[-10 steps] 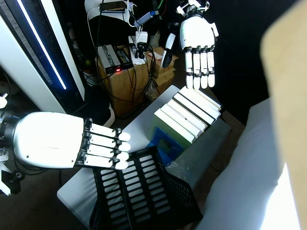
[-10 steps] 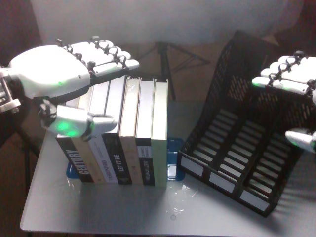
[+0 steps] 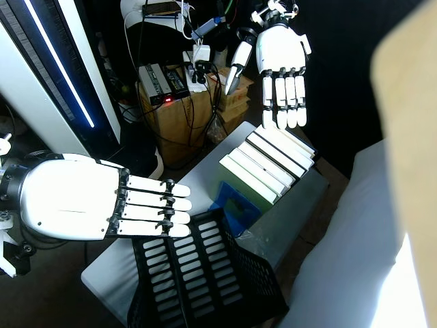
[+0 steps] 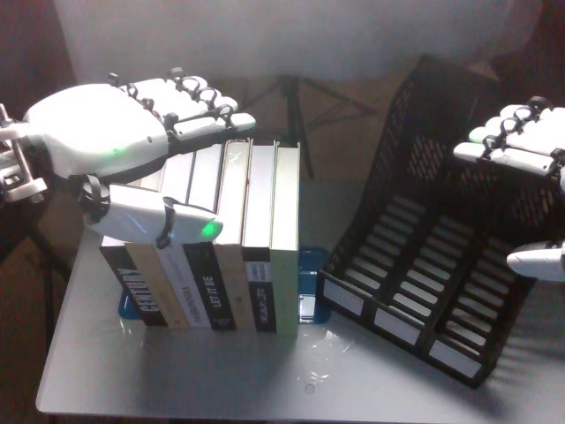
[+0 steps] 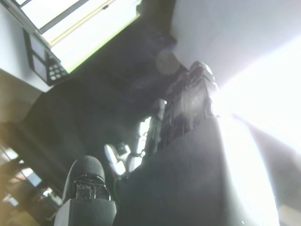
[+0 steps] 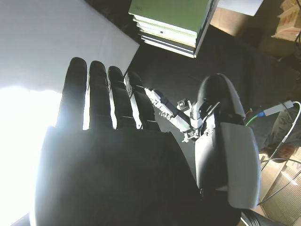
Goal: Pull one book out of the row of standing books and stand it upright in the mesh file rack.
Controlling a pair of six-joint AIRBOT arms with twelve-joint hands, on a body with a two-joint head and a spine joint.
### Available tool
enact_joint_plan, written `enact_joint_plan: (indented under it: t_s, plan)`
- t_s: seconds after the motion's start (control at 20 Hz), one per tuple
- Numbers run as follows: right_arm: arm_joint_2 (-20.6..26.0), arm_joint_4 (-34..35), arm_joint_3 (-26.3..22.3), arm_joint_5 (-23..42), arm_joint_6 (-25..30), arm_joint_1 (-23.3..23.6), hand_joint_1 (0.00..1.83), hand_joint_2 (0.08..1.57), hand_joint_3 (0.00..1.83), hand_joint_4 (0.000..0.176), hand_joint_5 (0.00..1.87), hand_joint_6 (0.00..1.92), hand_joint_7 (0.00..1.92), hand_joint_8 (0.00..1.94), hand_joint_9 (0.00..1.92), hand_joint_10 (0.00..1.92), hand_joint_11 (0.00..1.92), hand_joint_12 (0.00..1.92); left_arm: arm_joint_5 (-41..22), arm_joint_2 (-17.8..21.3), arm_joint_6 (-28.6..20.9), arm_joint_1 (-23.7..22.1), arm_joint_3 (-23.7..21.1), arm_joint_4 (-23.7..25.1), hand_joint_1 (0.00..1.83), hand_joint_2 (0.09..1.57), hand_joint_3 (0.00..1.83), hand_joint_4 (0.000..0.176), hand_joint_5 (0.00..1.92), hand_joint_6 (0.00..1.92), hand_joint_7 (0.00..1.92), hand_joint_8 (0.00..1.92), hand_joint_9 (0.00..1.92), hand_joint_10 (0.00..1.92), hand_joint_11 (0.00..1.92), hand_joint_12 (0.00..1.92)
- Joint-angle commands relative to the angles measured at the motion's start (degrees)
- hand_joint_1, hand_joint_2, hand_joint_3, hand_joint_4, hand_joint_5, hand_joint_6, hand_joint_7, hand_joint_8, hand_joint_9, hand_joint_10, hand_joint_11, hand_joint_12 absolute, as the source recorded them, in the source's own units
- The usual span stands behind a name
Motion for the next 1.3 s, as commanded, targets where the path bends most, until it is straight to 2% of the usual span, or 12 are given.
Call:
enact_joint_plan:
  t_s: [0.0, 0.05, 0.3, 0.35, 0.55, 0.6, 0.7, 0.75, 0.8, 0.95, 1.15, 1.25]
  plan:
    - [0.2, 1.4, 0.2, 6.0, -0.5, -0.2, 0.22, 1.19, 0.0, 0.0, 0.0, 0.0, 0.0, 0.0, 0.0, 0.0, 0.0, 0.0, -4.2, -0.2, 0.3, -0.8, 0.2, -1.3, 0.04, 1.17, 0.0, 0.033, 0.09, 0.03, 0.0, 0.0, 0.0, 0.0, 0.0, 0.0]
    - [0.0, 2.0, 0.2, 6.1, -0.7, -0.6, 0.2, 1.19, 0.01, 0.0, 0.0, 0.0, 0.0, 0.0, 0.0, 0.0, 0.0, 0.0, -3.8, -0.3, 0.6, -0.8, 0.2, -1.3, 0.01, 1.18, 0.0, 0.028, 0.11, 0.04, 0.0, 0.0, 0.0, 0.0, 0.0, 0.0]
    - [-0.8, 5.9, 0.3, 8.5, -1.3, -3.9, 0.18, 1.22, 0.02, 0.0, 0.0, 0.0, 0.0, 0.0, 0.0, 0.0, 0.0, 0.0, -0.6, -0.9, 1.8, -1.1, 0.3, -0.5, 0.0, 1.17, 0.0, 0.029, 0.25, 0.09, 0.0, 0.0, 0.0, 0.0, 0.0, 0.0]
    - [-1.0, 6.6, 0.4, 8.9, -1.3, -4.3, 0.18, 1.22, 0.02, 0.0, 0.0, 0.0, 0.0, 0.0, 0.0, 0.0, 0.0, 0.0, 0.2, -1.1, 2.0, -1.2, 0.4, -0.2, 0.0, 1.15, 0.0, 0.04, 0.3, 0.07, 0.0, 0.0, 0.0, 0.0, 0.0, 0.0]
    - [-1.1, 7.8, 0.4, 9.8, -1.3, -5.2, 0.18, 1.23, 0.02, 0.0, 0.0, 0.0, 0.0, 0.0, 0.0, 0.0, 0.0, 0.0, 3.2, -1.7, 3.4, -1.4, 0.8, 0.3, 0.04, 1.16, 0.0, 0.016, 0.42, 0.09, 0.0, 0.0, 0.0, 0.0, 0.0, 0.0]
    - [-1.2, 8.1, 0.4, 10.0, -1.3, -5.4, 0.18, 1.23, 0.02, 0.0, 0.0, 0.0, 0.0, 0.0, 0.0, 0.0, 0.0, 0.0, 4.0, -2.1, 3.7, -1.5, 0.9, 0.5, 0.03, 1.17, 0.0, 0.021, 0.45, 0.06, 0.0, 0.0, 0.0, 0.0, 0.0, 0.0]
    - [-1.3, 8.5, 0.4, 10.2, -1.3, -5.7, 0.17, 1.23, 0.02, 0.0, 0.0, 0.0, 0.0, 0.0, 0.0, 0.0, 0.0, 0.0, 6.0, -3.0, 4.3, -1.8, 1.5, 1.1, 0.09, 1.17, 0.0, 0.001, 0.5, 0.05, 0.0, 0.0, 0.0, 0.0, 0.0, 0.0]
    - [-1.4, 8.8, 0.4, 10.4, -1.3, -5.8, 0.16, 1.23, 0.02, 0.0, 0.0, 0.0, 0.0, 0.0, 0.0, 0.0, 0.0, 0.0, 7.2, -3.5, 5.0, -1.9, 1.9, 1.1, 0.12, 1.17, 0.0, 0.0, 0.52, 0.05, 0.0, 0.0, 0.0, 0.0, 0.0, 0.0]
    - [-1.5, 9.0, 0.4, 10.5, -1.3, -5.9, 0.16, 1.23, 0.02, 0.0, 0.0, 0.0, 0.0, 0.0, 0.0, 0.0, 0.0, 0.0, 8.4, -4.0, 5.5, -1.9, 2.3, 1.1, 0.14, 1.16, 0.0, 0.0, 0.53, 0.05, 0.0, 0.0, 0.0, 0.0, 0.0, 0.0]
    - [-1.6, 9.3, 0.4, 10.9, -1.3, -6.1, 0.18, 1.24, 0.02, 0.0, 0.0, 0.0, 0.0, 0.0, 0.0, 0.0, 0.0, 0.0, 10.7, -4.9, 6.8, -1.9, 2.8, 1.1, 0.13, 1.15, 0.0, 0.017, 0.54, 0.04, 0.0, 0.0, 0.0, 0.0, 0.0, 0.0]
    - [-1.6, 9.8, 0.4, 11.1, -1.3, -6.5, 0.19, 1.24, 0.02, 0.0, 0.0, 0.0, 0.0, 0.0, 0.0, 0.0, 0.0, 0.0, 12.9, -6.2, 8.0, -2.1, 3.4, 1.7, 0.13, 1.14, 0.0, 0.018, 0.55, 0.04, 0.0, 0.0, 0.0, 0.0, 0.0, 0.0]
    - [-1.6, 10.0, 0.4, 11.2, -1.2, -6.6, 0.23, 1.25, 0.02, 0.0, 0.0, 0.0, 0.0, 0.0, 0.0, 0.0, 0.0, 0.0, 14.3, -7.1, 8.0, -2.2, 4.0, 2.5, 0.14, 1.13, 0.0, 0.026, 0.55, 0.03, 0.0, 0.0, 0.0, 0.0, 0.0, 0.0]
